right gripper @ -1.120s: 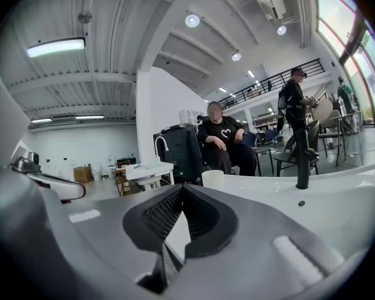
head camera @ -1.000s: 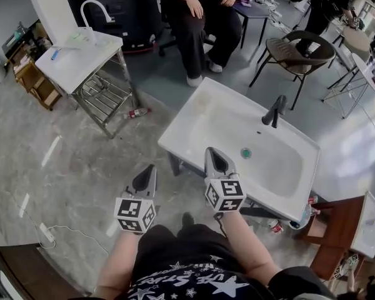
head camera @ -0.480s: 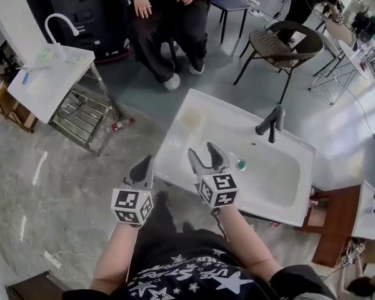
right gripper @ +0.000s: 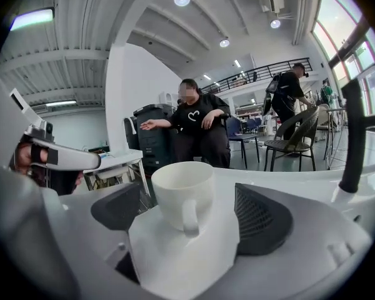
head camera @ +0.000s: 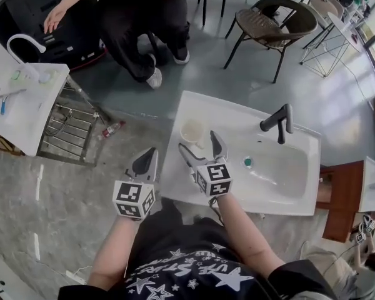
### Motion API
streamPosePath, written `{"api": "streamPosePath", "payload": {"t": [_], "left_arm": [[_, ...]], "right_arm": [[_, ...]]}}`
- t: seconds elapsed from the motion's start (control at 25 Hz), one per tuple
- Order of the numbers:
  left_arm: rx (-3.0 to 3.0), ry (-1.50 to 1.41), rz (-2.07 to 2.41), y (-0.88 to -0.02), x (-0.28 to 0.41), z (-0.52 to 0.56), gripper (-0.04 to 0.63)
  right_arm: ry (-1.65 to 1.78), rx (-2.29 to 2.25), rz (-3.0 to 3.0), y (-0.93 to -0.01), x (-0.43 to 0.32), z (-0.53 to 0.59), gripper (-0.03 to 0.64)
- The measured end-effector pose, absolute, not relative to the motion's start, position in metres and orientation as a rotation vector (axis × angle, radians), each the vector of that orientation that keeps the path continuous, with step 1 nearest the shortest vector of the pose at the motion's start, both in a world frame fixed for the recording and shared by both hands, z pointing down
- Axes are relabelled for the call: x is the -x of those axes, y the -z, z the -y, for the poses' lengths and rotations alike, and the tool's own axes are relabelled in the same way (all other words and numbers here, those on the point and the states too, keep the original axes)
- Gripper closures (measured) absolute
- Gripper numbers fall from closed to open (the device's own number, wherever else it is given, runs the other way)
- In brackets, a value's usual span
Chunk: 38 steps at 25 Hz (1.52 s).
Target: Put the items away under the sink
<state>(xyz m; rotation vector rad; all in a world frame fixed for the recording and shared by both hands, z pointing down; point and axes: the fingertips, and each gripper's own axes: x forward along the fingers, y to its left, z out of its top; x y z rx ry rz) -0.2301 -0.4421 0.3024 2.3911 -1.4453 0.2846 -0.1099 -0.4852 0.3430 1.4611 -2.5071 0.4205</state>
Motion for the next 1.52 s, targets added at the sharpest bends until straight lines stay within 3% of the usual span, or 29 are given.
{"api": "streamPosePath", "payload": {"t": [0.48,1.52], "left_arm": [[-2.513,-0.280,1.231,-0.307,0.222,0.480,0.586],[-2.512,-0.289,1.258,-0.312,0.243,0.460,0.586]], "right_arm": [[-0.194,-1.357,2.542,-0.358,0.124,0.508,0.179],[-0.274,-1.432,2.577,-0.345,0.121,0.502,0.222]]}}
